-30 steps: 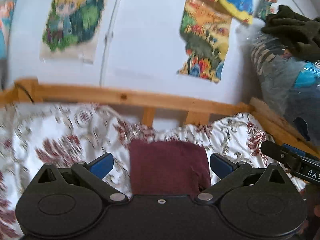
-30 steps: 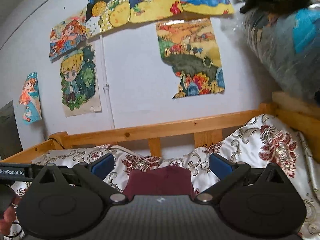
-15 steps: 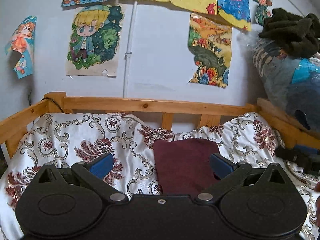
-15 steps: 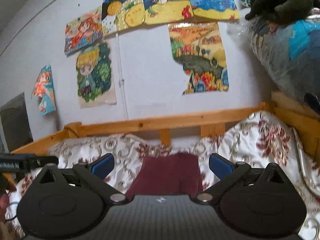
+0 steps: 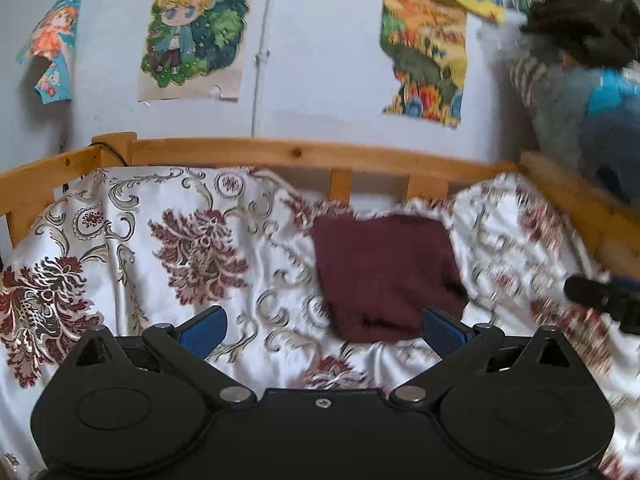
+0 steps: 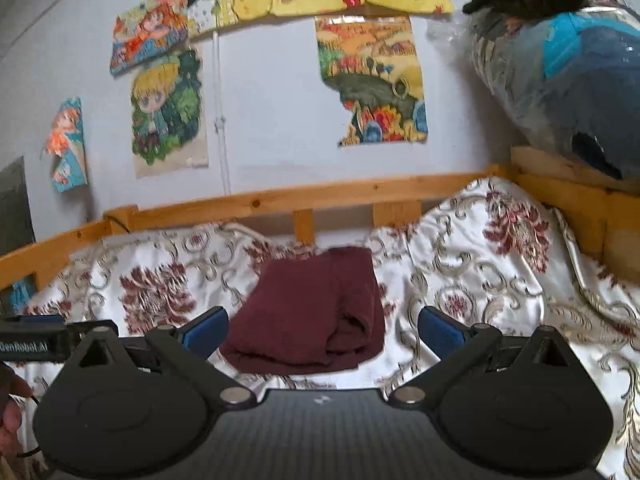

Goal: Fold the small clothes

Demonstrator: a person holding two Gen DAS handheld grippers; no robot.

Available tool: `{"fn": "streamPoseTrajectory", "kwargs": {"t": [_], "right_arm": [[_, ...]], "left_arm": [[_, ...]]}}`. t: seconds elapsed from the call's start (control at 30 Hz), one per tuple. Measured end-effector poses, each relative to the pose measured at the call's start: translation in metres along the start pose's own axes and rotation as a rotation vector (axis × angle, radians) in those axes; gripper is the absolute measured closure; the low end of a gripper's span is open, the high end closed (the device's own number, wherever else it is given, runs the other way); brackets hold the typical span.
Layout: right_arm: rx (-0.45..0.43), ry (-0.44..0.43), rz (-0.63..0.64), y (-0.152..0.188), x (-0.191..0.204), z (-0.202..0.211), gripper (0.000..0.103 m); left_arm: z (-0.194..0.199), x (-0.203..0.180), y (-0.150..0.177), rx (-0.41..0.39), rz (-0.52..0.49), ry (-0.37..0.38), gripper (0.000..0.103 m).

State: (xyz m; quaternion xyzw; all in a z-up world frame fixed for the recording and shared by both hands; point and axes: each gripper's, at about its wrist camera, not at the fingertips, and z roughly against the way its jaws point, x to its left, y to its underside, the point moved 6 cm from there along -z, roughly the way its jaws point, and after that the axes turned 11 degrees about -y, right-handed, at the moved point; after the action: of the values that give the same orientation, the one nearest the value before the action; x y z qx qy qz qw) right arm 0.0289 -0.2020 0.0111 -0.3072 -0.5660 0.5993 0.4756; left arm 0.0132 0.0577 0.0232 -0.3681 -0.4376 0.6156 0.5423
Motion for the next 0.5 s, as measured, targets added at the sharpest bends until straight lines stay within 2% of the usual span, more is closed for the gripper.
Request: {"fn": "streamPoseTrajectory", "kwargs": {"t": [0.17, 0.3, 0.5], "right_arm": [[0.051, 0.055, -0.006, 0.015, -0.006, -0.011, 0.000], [0.064, 0.079, -0.038, 0.027, -0.012, -0.015, 0.000], [0.089, 0.097, -0.055, 0.036, -0.017, -0.020, 0.000]], "left_arm": [[-0.012, 0.003, 0.013, 0.022, -0.008, -0.048, 0.001], [-0.023, 0.008, 0.021, 0.072, 0.024, -0.038, 0.001], [-0.032, 0.010, 0.028, 0.108, 0.004, -0.054, 0.001]]}}
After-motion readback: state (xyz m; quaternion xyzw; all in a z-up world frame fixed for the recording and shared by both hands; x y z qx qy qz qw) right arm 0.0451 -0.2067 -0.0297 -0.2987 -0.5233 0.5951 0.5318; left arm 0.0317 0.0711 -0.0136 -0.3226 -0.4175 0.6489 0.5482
